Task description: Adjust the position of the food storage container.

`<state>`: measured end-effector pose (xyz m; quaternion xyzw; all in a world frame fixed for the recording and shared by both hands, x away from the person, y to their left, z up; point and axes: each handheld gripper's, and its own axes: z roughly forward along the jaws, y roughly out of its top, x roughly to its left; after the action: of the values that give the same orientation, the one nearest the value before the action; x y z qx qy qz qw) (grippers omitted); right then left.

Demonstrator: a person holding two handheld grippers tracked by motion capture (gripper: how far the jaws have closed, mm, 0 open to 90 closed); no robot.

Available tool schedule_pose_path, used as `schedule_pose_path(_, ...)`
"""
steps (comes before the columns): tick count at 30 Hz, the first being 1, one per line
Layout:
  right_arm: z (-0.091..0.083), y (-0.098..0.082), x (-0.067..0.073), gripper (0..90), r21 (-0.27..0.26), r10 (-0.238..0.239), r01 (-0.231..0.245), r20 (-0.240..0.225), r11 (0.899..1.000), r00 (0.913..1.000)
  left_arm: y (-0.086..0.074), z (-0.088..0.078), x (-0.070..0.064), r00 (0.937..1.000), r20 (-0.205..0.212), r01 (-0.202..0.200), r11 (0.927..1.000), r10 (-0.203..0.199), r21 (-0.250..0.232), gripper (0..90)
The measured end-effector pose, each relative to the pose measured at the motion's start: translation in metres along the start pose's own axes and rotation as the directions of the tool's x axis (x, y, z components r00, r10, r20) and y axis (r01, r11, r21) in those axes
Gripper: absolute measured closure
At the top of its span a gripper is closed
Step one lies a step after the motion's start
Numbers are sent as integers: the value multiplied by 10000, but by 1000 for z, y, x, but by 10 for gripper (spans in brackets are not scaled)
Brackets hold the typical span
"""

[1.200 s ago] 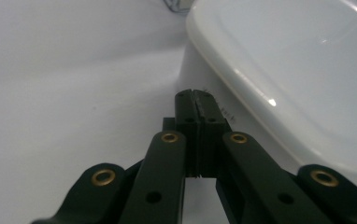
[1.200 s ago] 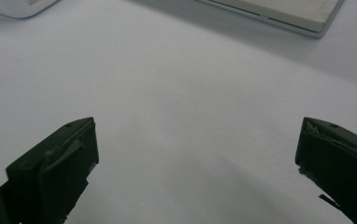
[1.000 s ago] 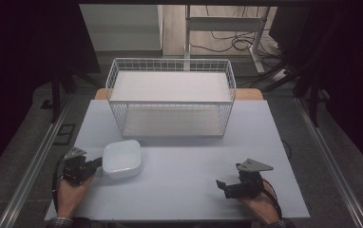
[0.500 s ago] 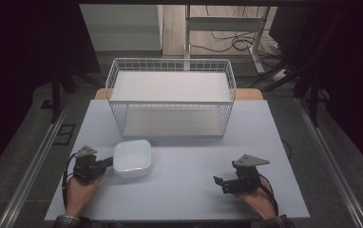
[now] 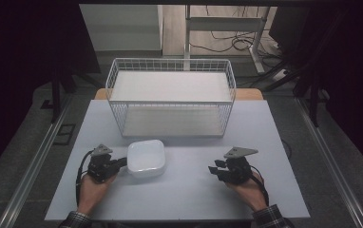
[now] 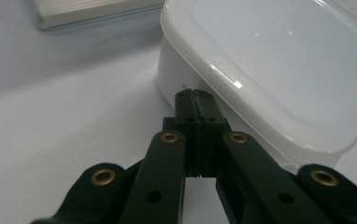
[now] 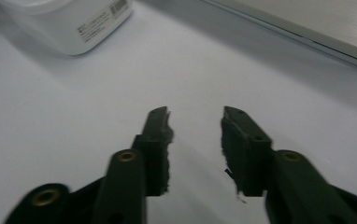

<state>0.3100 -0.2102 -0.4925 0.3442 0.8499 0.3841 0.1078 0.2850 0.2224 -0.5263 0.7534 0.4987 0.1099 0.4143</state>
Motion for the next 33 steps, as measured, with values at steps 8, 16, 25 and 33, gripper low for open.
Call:
schedule_pose_path(8,24,21,7,886,377,-452,461,-240,9982,9987,12,16,-14,9990,337,-314,9994,310,120,897)
schedule_pose_path(16,49,41,8,893,227,-282,287,-231,9993,9993,27,40,-33,9930,1017,-626,9978,602,214,897)
schedule_pose_path(25,71,51,-2,893,221,178,-185,288,9996,9994,48,63,-36,9939,889,-659,9978,659,-34,897)
schedule_pose_path(33,80,53,1,892,247,121,-134,536,9996,9985,51,66,-39,9944,815,-686,9976,679,60,898)
